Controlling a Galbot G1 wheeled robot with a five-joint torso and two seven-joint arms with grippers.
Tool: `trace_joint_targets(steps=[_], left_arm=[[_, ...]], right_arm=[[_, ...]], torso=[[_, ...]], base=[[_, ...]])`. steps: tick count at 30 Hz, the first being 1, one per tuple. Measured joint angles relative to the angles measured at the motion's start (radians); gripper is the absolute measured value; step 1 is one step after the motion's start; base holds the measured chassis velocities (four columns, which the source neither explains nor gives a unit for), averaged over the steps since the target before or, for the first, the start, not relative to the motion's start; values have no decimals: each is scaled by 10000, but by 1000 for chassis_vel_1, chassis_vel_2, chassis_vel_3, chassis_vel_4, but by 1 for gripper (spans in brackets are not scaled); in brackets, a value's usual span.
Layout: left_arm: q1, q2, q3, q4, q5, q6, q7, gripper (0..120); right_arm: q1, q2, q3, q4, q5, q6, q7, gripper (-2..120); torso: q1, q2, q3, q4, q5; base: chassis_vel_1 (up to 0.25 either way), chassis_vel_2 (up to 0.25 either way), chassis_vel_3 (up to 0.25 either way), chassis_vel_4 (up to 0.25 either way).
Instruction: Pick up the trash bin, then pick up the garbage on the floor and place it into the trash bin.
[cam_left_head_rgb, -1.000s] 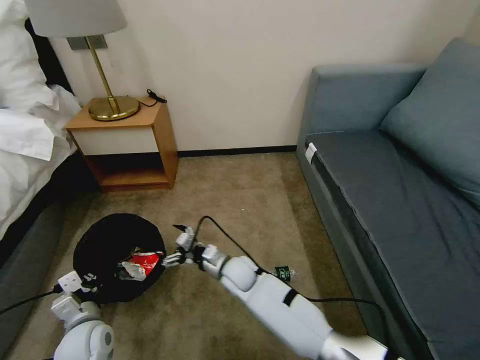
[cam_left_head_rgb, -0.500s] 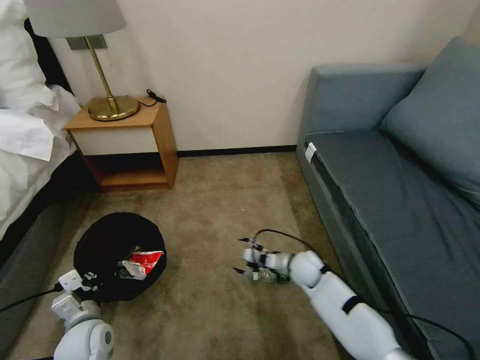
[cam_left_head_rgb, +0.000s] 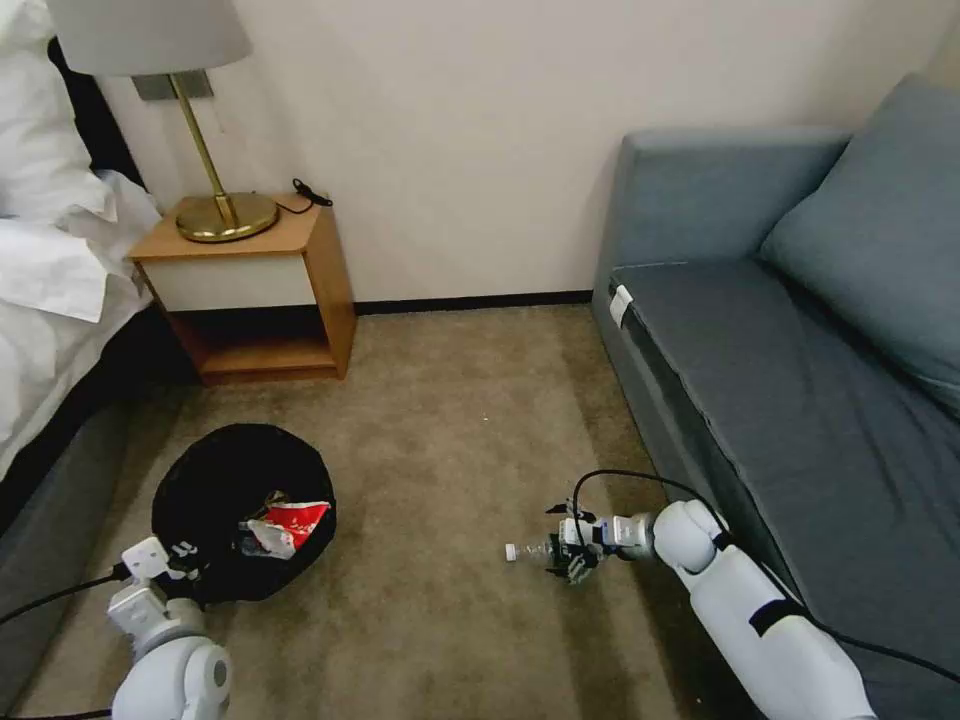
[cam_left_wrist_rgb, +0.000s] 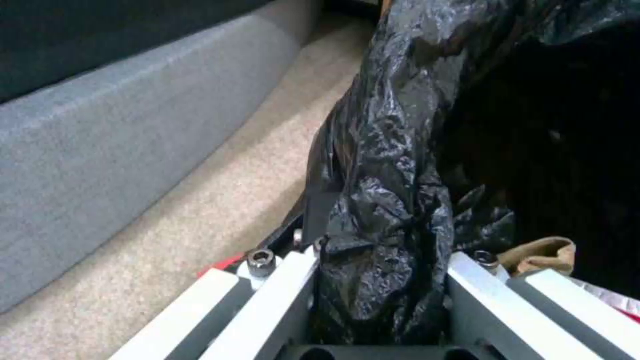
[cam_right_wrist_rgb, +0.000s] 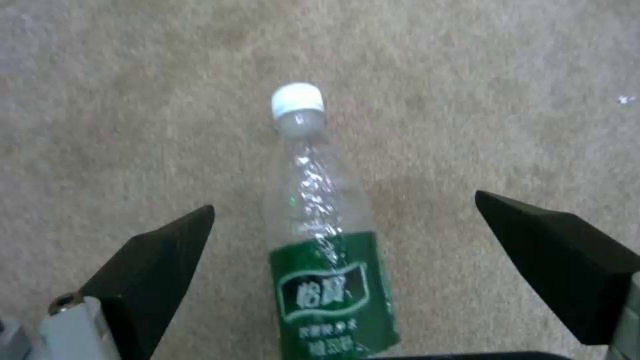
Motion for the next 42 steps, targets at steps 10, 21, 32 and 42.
trace_joint_targets(steps=[10, 21, 32, 42], left_arm=[[149, -29, -87, -88, 9, -16, 3, 1], [171, -235, -67, -209, 101, -25, 5, 1], [88, -248, -88, -91, 105, -17, 5, 1], [56, -285, -79, -10, 95, -35, 5, 1]], right_arm=[[826, 401, -102, -1598, -380, 225, 8, 100], [1791, 1014, -152, -3389, -636, 487, 220, 100], [2120, 1311, -126, -4267, -655, 509, 144, 85], [2149, 1331, -18, -4516, -656, 733, 317, 48]], torso=[[0, 0, 0, 1, 0], [0, -1, 0, 0, -2], [0, -1, 0, 0, -1], [0, 0, 0, 0, -2]], base=[[0, 0, 0, 0], [0, 0, 0, 0], [0, 0, 0, 0], [0, 0, 0, 0]])
